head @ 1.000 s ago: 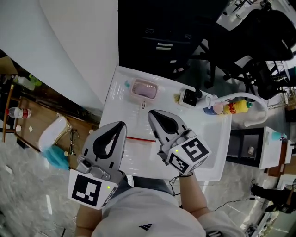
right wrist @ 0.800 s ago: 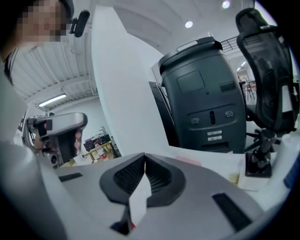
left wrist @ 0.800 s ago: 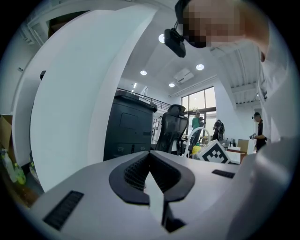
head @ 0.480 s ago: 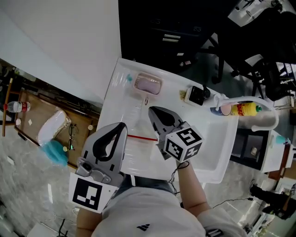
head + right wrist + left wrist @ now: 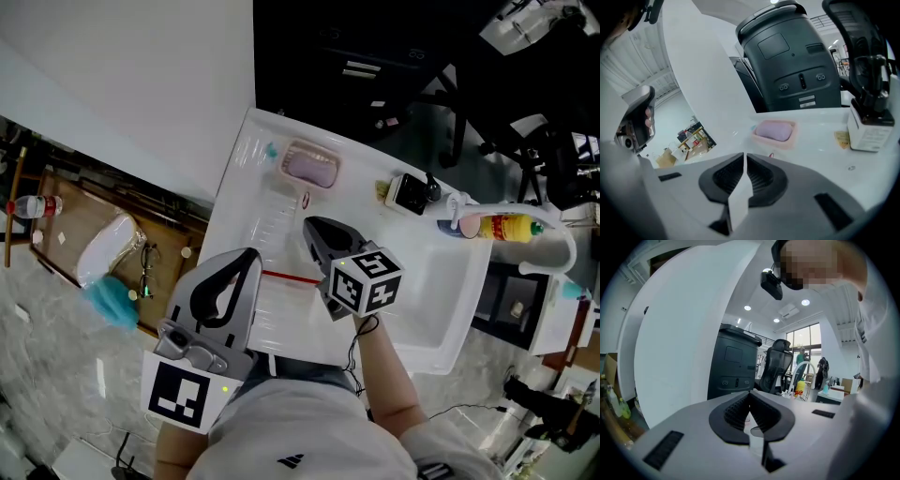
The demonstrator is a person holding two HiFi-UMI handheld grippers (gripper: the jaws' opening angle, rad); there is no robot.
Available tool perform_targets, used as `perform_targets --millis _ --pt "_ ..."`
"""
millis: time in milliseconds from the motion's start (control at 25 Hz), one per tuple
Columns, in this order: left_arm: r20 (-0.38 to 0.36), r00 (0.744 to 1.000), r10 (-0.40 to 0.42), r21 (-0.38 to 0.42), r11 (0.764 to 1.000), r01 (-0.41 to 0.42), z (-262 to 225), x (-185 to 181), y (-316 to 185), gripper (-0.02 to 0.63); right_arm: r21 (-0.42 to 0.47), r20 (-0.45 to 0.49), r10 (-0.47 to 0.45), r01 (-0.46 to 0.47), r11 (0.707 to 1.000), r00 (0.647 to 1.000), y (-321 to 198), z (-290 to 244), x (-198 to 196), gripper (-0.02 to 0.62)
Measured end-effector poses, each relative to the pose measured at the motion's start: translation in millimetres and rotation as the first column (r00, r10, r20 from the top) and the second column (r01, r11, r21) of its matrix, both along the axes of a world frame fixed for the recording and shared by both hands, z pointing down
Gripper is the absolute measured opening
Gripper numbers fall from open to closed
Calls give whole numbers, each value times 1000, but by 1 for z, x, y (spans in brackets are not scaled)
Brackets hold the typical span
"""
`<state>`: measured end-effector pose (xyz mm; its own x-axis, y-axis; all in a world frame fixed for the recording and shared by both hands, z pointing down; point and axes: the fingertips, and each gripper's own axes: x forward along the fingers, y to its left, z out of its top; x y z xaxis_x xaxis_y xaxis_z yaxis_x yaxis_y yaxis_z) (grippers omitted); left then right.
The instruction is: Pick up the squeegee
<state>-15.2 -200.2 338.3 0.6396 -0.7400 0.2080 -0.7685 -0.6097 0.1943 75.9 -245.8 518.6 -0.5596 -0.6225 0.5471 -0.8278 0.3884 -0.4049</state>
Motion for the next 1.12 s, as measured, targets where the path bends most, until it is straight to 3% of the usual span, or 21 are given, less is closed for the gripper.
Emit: perform_targets --millis 520,1120 --pt "5 1000 -14 -1 1000 14 1 -7 -5 6 -177 -91 40 -56 983 995 0 53 0 128" --pt "11 999 -45 -7 999 45 5 -22 -9 6 -267 -197 8 -62 962 980 3 86 -8 152"
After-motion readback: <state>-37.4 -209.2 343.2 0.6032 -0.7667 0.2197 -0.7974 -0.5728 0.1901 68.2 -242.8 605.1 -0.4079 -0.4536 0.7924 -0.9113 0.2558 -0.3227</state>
